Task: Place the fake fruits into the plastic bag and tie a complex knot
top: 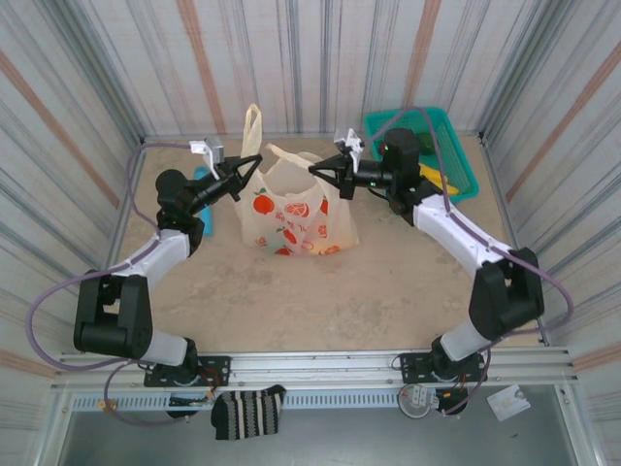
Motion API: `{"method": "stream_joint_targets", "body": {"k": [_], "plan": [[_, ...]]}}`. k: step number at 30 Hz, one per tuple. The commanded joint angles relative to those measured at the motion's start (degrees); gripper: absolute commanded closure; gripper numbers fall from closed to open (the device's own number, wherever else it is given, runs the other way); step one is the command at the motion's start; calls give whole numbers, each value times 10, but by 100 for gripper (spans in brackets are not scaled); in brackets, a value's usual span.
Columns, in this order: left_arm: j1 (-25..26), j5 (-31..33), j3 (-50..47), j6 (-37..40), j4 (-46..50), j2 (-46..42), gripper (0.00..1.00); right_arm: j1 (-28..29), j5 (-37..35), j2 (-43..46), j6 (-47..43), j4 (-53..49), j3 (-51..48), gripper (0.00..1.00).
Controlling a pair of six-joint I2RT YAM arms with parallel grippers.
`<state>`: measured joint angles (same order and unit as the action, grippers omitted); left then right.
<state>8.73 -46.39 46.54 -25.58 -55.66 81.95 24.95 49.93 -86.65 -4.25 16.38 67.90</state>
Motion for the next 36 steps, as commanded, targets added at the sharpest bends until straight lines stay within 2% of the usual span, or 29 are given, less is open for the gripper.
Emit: {"method": "stream_joint_targets", "body": {"k": [1,3,7,9,10,12,13,15,16,20,25,29,31,34,36], "plan": [[6,2,2,-6,-14,-12,100,20,-53,42,-100,42,-60,100],[12,-2,2,-4,-12,-10,100,24,-69,62,-122,43,-92,100],[22,-5,10,4,17,-11,100,16,-79,84,-81,100,-123,100],[27,-7,8,11,22,-16,100,12,-61,88,-76,84,-117,100],[29,-7,7,16,26,-20,100,9,-38,87,-77,56,-106,94],[35,-7,7,25,36,-29,100,9,18,77,-75,-29,-66,69],[36,-7,6,29,38,-33,100,12,40,72,-74,-63,-49,60],[38,-3,3,35,42,-44,100,27,46,65,-80,-121,-18,48],[38,1,1,37,43,-47,100,36,37,63,-86,-142,-8,46],[38,10,-3,43,47,-59,100,50,0,61,-90,-177,27,42],[38,10,-5,41,45,-70,100,55,-110,64,-113,-233,79,34],[38,18,-9,43,46,-77,100,57,-132,87,-132,-278,99,34],[38,21,-9,43,49,-76,100,57,-133,102,-112,-301,106,36],[38,30,-9,46,55,-75,100,57,-157,131,-35,-326,102,37],[38,33,-9,48,58,-75,100,57,-164,152,-10,-349,94,34]]}}
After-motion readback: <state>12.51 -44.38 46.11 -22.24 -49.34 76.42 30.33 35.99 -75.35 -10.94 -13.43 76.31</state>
